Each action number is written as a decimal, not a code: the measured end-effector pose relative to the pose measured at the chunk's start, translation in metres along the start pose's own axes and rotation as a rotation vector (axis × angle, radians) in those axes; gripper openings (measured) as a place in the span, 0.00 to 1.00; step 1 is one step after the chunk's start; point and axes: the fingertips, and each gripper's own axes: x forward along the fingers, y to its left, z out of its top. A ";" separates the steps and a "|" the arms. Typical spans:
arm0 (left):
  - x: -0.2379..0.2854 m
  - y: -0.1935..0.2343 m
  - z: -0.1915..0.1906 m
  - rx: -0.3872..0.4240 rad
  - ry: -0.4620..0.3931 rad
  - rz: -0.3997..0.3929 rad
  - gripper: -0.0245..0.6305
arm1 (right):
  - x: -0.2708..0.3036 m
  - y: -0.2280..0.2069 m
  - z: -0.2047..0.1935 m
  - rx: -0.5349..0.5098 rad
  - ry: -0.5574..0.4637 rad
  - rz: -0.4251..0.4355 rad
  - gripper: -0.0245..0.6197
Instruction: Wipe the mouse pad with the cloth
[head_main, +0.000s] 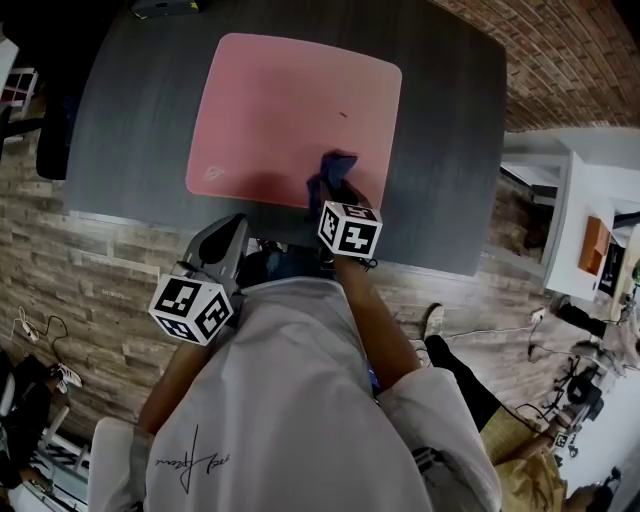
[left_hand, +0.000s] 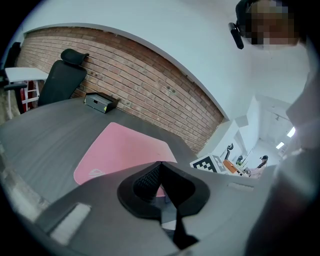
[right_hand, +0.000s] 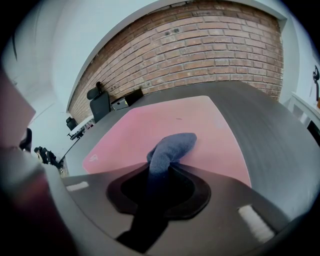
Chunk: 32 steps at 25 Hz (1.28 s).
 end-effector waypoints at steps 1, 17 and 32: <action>0.000 0.000 0.000 0.001 0.000 0.002 0.05 | 0.001 0.002 0.000 0.001 0.001 0.003 0.16; -0.011 0.006 -0.002 -0.011 -0.019 0.042 0.05 | 0.011 0.027 0.000 0.018 -0.003 0.053 0.15; -0.035 0.019 -0.010 -0.031 -0.041 0.098 0.05 | 0.023 0.062 -0.002 -0.033 0.009 0.102 0.14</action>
